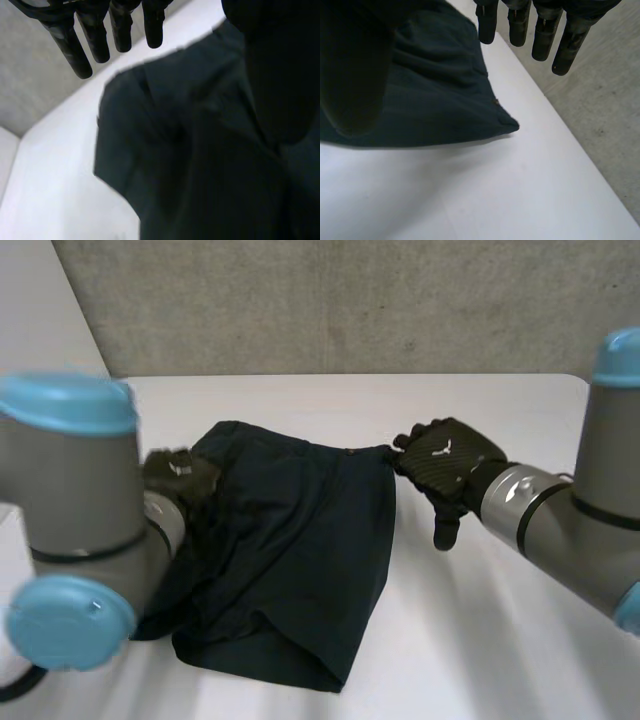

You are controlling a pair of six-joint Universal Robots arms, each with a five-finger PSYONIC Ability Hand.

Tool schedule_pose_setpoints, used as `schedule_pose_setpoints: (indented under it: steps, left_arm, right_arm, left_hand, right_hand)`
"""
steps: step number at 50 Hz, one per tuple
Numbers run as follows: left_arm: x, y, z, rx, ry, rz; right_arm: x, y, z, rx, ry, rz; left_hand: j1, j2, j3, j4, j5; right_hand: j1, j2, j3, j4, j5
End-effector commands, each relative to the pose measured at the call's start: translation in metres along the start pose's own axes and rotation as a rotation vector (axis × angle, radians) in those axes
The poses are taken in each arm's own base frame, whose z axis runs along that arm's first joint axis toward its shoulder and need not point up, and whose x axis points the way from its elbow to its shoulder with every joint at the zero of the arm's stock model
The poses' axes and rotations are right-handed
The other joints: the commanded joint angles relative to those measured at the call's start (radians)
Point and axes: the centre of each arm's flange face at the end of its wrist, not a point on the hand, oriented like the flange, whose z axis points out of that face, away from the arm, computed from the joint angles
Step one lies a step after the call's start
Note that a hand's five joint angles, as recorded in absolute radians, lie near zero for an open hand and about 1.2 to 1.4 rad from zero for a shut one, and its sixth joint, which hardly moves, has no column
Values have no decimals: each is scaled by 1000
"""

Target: Fold the shorts.

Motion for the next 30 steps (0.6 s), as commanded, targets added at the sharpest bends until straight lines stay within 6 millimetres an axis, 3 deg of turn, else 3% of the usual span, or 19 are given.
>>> schedule_pose_setpoints:
  steps: [1,5,10,14,18,20,21,23,24,30]
  left_arm:
    - [25,47,26,-83,-30,28]
    - [30,56,44,-83,-40,25]
    - [24,47,64,-34,-78,1]
    - [12,34,75,8,-107,-23]
    - [18,14,70,77,-84,-31]
    - [29,5,63,117,-36,-25]
    - [43,-7,47,171,32,-18]
    - [53,-20,28,225,95,-14]
    - [64,-28,8,271,172,-4]
    - [92,-22,-57,338,428,59]
  right_arm:
    - [-9,20,14,-5,9,11]
    - [-13,28,18,-18,4,12]
    - [-17,33,17,-31,-9,17]
    - [-16,32,16,-28,-3,16]
    - [-1,30,18,-29,69,35]
    - [17,32,20,-40,146,77]
    - [24,32,20,-42,179,99]
    - [38,30,19,-40,237,151]
    - [42,29,19,-33,251,167]
    - [66,23,14,-3,322,214]
  left_hand:
    - [119,120,125,104,90]
    - [409,410,415,394,380]
    - [1206,1207,1211,1190,1177]
    - [1208,1209,1213,1192,1179]
    - [1208,1209,1213,1192,1179]
    - [1208,1209,1213,1192,1179]
    - [1208,1209,1213,1192,1179]
    - [1208,1209,1213,1192,1179]
    - [1208,1209,1213,1192,1179]
    - [1208,1209,1213,1192,1179]
  right_hand:
    - [32,-9,4,-60,-56]
    - [32,-9,4,-60,-56]
    - [32,-9,4,-60,-56]
    - [32,-9,4,-60,-56]
    - [32,-9,4,-60,-56]
    - [32,-9,4,-60,-56]
    - [32,-9,4,-60,-56]
    - [32,-9,4,-60,-56]
    - [32,-9,4,-60,-56]
    - [32,-9,4,-60,-56]
